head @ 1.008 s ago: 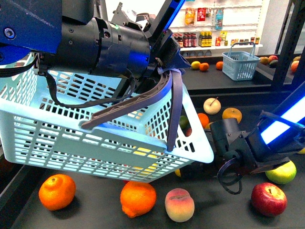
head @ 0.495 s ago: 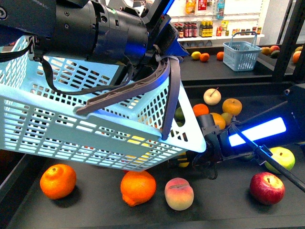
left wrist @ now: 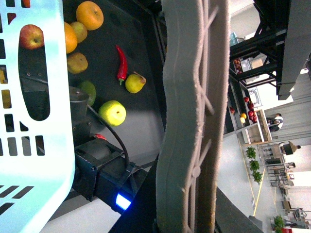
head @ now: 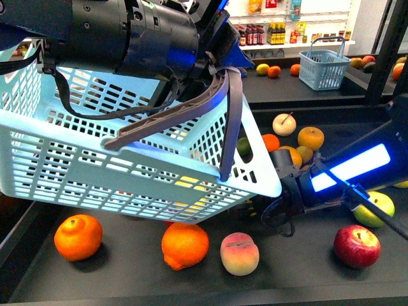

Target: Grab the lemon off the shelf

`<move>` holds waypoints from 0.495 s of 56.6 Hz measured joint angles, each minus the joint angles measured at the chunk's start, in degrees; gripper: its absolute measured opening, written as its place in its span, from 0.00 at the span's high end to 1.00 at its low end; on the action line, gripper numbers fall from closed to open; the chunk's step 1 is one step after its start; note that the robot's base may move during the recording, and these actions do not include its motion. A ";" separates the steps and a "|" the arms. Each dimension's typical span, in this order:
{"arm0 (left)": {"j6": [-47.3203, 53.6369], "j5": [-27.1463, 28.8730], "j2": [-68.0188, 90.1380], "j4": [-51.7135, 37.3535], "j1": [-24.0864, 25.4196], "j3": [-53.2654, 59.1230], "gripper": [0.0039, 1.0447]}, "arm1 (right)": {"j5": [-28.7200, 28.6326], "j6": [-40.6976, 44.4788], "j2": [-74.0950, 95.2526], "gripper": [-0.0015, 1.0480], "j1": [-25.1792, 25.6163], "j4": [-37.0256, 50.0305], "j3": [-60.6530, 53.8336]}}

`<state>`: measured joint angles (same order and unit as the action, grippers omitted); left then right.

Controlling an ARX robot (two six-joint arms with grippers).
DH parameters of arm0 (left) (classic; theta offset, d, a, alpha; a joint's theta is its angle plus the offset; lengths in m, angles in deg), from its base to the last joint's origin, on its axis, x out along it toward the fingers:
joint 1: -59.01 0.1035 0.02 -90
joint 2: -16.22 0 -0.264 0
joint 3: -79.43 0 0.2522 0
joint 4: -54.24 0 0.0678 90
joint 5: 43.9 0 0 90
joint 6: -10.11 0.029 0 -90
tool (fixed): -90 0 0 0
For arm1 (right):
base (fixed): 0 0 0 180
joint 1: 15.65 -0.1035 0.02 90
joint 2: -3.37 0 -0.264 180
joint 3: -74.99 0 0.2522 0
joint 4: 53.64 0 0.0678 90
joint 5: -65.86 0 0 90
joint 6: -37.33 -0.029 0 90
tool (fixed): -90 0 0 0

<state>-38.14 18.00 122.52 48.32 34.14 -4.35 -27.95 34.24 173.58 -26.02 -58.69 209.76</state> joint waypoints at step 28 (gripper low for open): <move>-0.07 0.00 0.00 0.00 0.00 0.00 0.91 | -5.29 7.56 -34.82 0.49 12.68 18.88 -42.64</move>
<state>-38.21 18.00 122.52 48.32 34.14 -4.35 -33.24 41.80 138.76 -13.34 -39.80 167.12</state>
